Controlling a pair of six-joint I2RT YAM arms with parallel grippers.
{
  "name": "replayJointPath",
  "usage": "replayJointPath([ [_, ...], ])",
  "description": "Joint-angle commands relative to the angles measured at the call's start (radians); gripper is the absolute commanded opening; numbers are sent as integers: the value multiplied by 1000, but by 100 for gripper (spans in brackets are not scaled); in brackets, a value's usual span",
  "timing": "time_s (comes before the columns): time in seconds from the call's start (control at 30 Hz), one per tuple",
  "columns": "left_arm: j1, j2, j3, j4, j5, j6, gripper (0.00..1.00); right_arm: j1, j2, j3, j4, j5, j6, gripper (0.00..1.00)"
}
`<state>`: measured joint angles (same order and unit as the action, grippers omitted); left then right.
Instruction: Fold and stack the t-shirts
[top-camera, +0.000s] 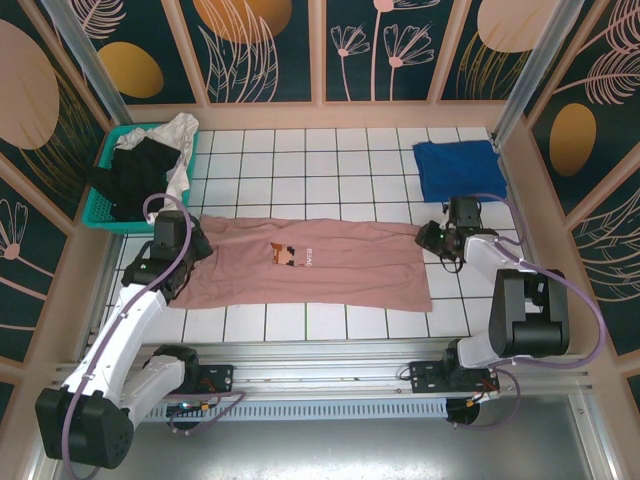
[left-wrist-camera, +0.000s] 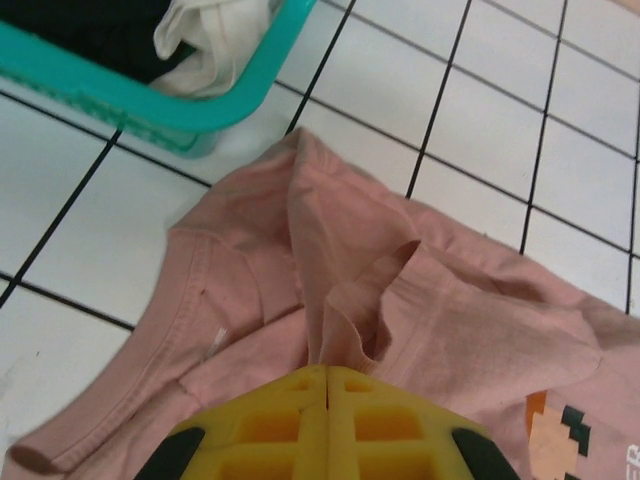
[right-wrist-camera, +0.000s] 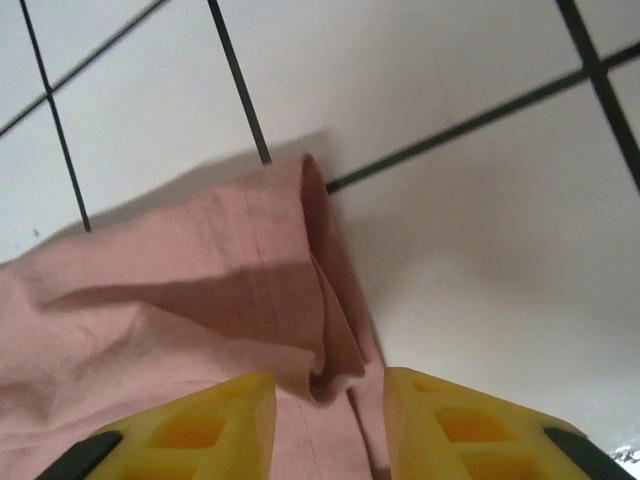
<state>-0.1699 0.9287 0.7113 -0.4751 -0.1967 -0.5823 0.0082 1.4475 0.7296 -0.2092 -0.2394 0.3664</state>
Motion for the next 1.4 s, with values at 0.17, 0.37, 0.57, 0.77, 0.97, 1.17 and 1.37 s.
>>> replayJointPath([
  [0.17, 4, -11, -18, -13, -1, -25, 0, 11, 73, 19, 100, -89, 72, 35],
  [0.37, 4, -11, -19, -13, -6, -24, 0, 30, 144, 34, 99, -73, 65, 33],
  [0.57, 4, -18, -4, -16, -8, -24, 0, 56, 117, 62, 44, -41, 57, 8],
  [0.77, 4, -23, 44, -39, -8, -19, 0, 31, 63, 116, -89, 47, 0, 0],
  [0.97, 4, -71, 34, -69, -53, -26, 0, -35, 32, 127, -130, 3, -26, 0],
  [1.17, 4, -106, -26, -97, -49, -60, 0, -34, 17, 52, -141, -104, -21, 1],
  [1.37, 4, -138, -75, -87, -36, -128, 0, -36, 0, -52, -134, -108, -3, 6],
])
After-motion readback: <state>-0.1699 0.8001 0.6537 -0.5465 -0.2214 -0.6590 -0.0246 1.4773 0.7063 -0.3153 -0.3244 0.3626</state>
